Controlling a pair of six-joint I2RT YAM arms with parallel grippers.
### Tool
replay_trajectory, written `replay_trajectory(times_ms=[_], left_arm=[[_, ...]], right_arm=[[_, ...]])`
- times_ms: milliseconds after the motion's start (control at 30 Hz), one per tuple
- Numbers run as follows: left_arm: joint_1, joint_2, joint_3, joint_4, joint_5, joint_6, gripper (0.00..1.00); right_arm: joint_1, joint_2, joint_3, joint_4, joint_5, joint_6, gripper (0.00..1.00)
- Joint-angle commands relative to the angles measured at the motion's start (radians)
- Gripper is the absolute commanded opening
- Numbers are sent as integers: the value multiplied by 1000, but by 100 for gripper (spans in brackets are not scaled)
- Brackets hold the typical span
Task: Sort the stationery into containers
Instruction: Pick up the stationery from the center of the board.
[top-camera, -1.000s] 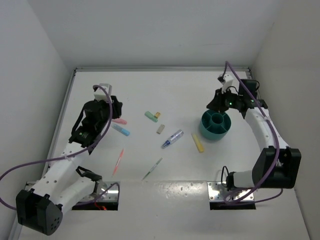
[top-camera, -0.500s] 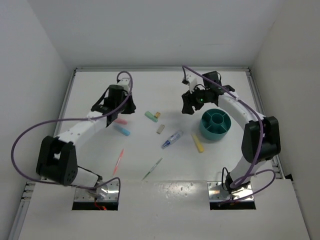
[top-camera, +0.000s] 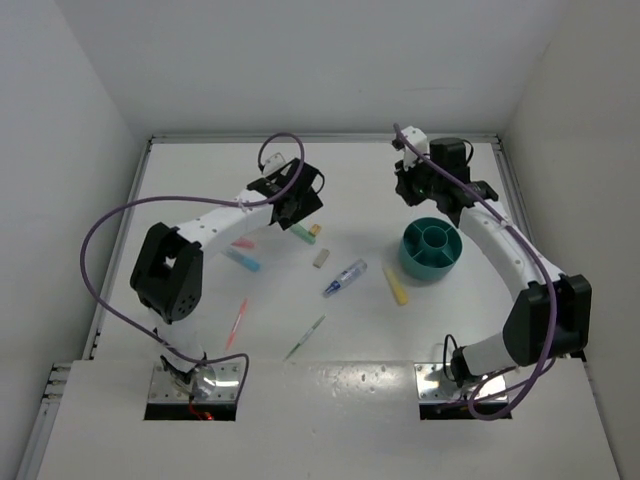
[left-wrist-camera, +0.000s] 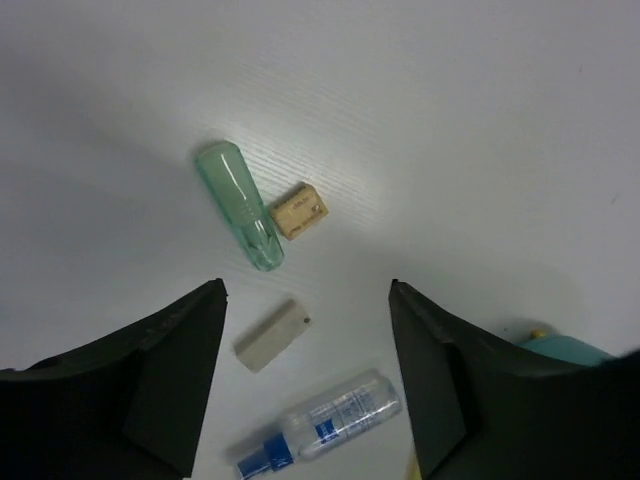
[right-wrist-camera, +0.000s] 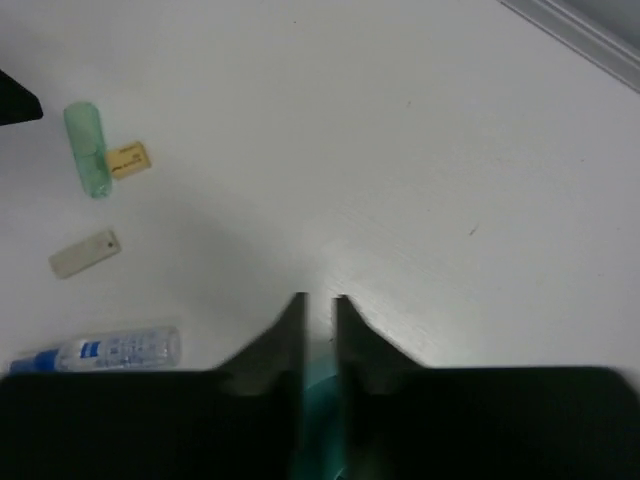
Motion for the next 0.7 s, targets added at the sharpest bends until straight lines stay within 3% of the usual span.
replay_trajectory(times_ms=[0, 33, 67, 100, 133, 167, 200, 233, 267, 300, 367, 500, 667], left_arm=[[-29, 32, 86, -100, -61, -84, 68], [-39, 32, 103, -100, -46, -29, 59], [-39, 32, 118, -91, -24, 60, 23], [-48, 32, 129, -60, -6, 284, 3], [-48, 22, 129, -60, -24, 367, 0], [-48, -39, 95, -45, -24, 456, 0], [-48, -84, 57, -5, -45, 577, 2], [-34, -131, -18, -5, -88, 596, 23], [7, -226, -56, 7, -145, 596, 74], [38, -270, -92, 16, -145, 615, 81], [130, -346, -195, 41, -112, 644, 90], [259, -500, -371, 116, -32, 690, 90], [300, -609, -508, 188, -27, 722, 85]], right_arm=[[-1, -20, -4, 13, 19, -29, 2], [-1, -31, -16, -3, -31, -126, 3], [-1, -42, -17, -85, -208, -220, 12], [-1, -54, -44, -142, -313, -327, 39], [-1, -54, -56, -219, -402, -588, 53], [-1, -54, -72, -326, -508, -689, 61], [16, -63, -108, -362, -542, -784, 69], [39, -63, -127, -381, -568, -929, 72], [54, -63, -141, -399, -602, -990, 75], [74, -63, -141, -416, -602, -1029, 75], [140, -1, -132, -450, -559, -1145, 75], [221, 84, -131, -413, -463, -1256, 65], [300, 139, -155, -349, -374, -1322, 56]])
